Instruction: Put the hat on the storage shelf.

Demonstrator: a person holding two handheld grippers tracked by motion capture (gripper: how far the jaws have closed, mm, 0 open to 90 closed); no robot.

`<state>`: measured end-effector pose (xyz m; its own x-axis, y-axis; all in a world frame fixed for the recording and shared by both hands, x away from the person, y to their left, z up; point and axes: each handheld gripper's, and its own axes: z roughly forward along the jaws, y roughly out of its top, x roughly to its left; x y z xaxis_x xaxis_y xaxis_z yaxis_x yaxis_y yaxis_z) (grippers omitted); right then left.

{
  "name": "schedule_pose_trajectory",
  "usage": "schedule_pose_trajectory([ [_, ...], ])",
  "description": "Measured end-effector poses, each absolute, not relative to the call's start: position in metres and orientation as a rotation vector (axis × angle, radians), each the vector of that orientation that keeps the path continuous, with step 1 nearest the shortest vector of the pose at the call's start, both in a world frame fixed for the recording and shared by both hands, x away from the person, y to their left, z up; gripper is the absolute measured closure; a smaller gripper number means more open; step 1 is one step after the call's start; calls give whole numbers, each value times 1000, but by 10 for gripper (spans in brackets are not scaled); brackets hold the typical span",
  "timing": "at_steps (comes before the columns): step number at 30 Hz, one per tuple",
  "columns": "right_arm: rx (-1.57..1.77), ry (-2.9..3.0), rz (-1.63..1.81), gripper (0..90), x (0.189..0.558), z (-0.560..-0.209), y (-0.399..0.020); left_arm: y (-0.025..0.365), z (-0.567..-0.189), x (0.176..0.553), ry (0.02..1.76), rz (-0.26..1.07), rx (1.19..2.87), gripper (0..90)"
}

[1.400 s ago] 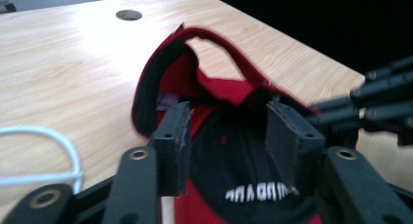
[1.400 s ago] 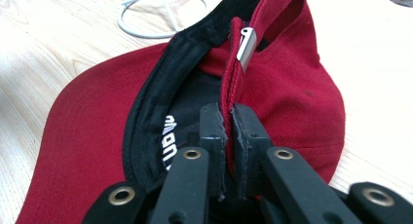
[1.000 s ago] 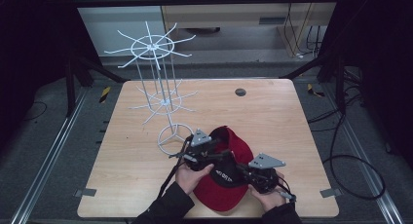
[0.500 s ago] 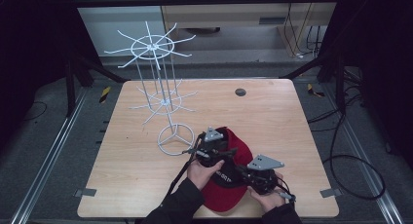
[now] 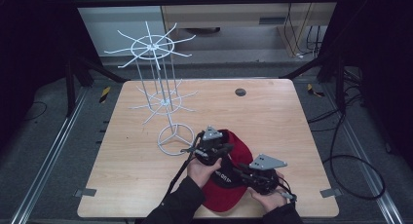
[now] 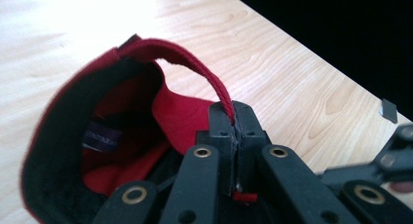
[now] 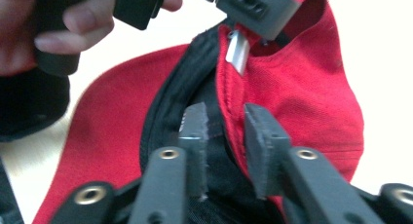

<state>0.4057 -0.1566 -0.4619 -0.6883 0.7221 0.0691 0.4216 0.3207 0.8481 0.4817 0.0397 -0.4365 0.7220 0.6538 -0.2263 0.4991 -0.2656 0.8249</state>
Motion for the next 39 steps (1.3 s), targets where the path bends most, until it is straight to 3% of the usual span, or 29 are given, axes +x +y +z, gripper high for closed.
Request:
schedule_pose_trajectory([
  [5,1020,2164,1480,561,398,-442,-180,46,-432,481,880,223,1919,882],
  [11,1140,2088,1425,526,405,-445,-204,51,-425,478,847,229,1895,882],
  [17,1218,2141,1321,477,420,-464,-201,53,-417,473,817,236,1875,882],
  [39,1188,2148,1485,344,422,-463,-194,51,-354,458,674,304,1812,883],
])
